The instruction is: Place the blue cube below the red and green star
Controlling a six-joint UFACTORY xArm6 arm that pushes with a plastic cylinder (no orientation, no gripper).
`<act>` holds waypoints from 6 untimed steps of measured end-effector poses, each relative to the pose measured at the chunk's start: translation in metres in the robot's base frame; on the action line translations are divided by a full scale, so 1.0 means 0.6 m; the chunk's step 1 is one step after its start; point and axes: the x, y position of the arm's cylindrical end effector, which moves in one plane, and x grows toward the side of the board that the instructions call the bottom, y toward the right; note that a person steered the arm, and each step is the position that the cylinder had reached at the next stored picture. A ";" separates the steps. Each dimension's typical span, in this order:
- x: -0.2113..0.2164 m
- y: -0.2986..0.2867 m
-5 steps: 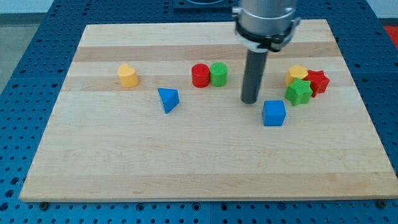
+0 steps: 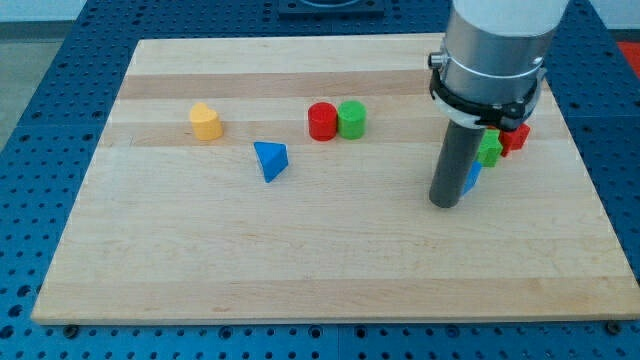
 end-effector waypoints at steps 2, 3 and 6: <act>0.000 -0.070; 0.000 -0.039; 0.000 0.066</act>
